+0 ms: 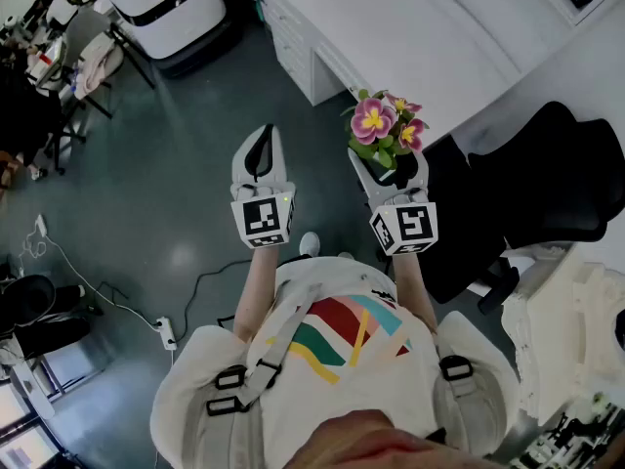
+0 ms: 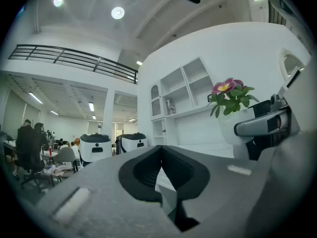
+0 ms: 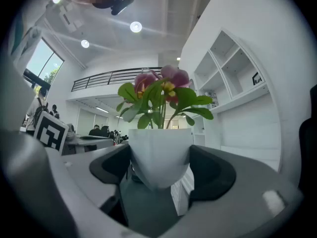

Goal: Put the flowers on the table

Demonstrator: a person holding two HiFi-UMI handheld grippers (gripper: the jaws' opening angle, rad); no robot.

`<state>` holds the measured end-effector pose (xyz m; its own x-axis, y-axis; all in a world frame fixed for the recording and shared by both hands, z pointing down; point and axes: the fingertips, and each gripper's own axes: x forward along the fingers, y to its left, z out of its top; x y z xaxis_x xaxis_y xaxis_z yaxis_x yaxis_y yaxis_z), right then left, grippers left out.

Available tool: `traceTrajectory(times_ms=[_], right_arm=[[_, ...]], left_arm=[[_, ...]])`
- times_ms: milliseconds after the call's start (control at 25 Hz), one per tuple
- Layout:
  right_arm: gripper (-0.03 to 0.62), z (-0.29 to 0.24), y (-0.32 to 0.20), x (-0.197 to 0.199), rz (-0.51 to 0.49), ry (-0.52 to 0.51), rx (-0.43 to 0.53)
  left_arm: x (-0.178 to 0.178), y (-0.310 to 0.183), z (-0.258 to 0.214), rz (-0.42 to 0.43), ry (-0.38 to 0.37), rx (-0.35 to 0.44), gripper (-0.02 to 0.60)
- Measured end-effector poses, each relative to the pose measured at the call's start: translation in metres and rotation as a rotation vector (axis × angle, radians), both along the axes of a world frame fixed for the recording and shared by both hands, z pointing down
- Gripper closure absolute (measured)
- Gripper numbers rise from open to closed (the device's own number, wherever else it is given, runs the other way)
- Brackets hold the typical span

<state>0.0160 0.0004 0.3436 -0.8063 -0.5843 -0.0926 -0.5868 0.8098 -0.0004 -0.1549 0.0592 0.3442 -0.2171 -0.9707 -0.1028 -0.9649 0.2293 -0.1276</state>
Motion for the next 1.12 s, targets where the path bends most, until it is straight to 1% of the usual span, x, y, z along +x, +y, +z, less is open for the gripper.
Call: traceTrajectory(times_ms=[200, 360, 440, 560, 640, 760, 1120], right_arm=[[0.218, 0.015, -0.003, -0.011, -0.011, 0.032, -0.018], [0.218, 0.018, -0.002, -0.017, -0.029, 0.040, -0.024], [0.218, 0.020, 0.000, -0.020, -0.036, 0.041, -0.028], [0.218, 0.019, 0.006, -0.027, -0.052, 0.054, 0.005], [0.218, 0.019, 0.009, -0.035, -0.063, 0.067, 0.020], [0.218, 0.020, 0.009, -0.045, -0.064, 0.074, 0.008], [0.218, 0.016, -0.001, -0.066, 0.001, 0.062, 0.011]], left_arm=[[0.000, -0.005, 0.013, 0.007, 0.017, -0.025, 0.577], [0.000, -0.009, 0.014, 0.018, 0.003, -0.026, 0.577], [0.000, -0.008, 0.016, 0.025, 0.009, -0.030, 0.577], [-0.003, -0.008, 0.015, 0.024, 0.019, -0.024, 0.577], [-0.010, -0.006, 0.018, 0.020, 0.031, -0.027, 0.577], [-0.020, -0.004, 0.018, 0.018, 0.040, -0.020, 0.577], [-0.063, 0.004, 0.020, 0.015, 0.033, -0.019, 0.577]])
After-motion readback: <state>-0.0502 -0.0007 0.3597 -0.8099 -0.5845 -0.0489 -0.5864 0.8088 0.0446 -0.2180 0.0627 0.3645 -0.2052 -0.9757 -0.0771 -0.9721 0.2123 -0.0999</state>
